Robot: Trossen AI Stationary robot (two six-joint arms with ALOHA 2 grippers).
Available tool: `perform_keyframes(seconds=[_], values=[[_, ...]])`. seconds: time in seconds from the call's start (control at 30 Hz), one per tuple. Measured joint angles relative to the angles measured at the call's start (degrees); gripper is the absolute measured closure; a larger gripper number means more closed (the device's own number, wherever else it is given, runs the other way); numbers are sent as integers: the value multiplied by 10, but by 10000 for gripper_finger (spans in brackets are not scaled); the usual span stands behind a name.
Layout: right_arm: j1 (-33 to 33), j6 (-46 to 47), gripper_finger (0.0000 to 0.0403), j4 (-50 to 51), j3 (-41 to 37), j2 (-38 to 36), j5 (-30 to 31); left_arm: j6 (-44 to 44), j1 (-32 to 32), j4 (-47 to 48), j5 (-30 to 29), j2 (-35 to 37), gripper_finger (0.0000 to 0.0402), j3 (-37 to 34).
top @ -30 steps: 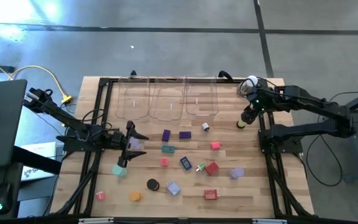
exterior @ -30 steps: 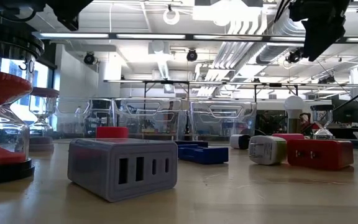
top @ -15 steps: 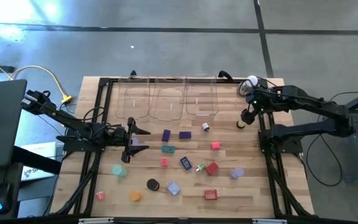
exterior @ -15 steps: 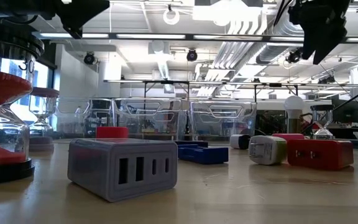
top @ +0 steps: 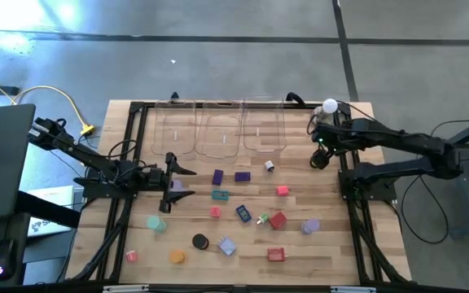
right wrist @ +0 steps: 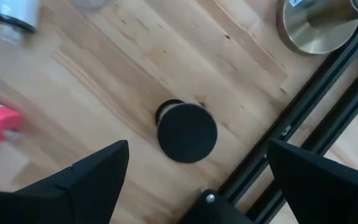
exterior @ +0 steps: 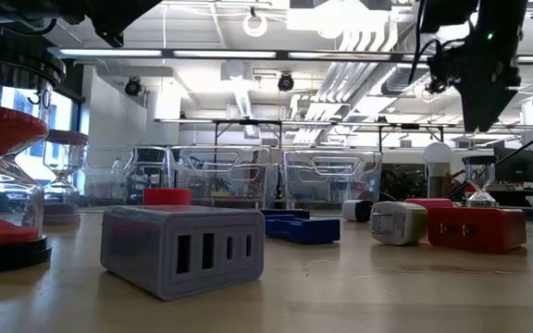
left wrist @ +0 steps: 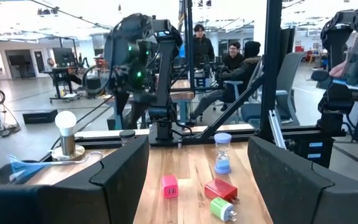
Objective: Pick & Place Office items
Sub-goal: Put the green hourglass into the right transparent bin
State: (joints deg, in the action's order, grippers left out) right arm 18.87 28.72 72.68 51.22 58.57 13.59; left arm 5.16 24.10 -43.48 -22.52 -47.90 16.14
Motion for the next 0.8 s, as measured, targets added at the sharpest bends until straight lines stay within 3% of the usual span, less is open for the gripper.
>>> perform_keyframes(seconds=[0.8], values=[[84,-50,33,-95,-53,139,-50,-9,0,2,0,0,135,0]])
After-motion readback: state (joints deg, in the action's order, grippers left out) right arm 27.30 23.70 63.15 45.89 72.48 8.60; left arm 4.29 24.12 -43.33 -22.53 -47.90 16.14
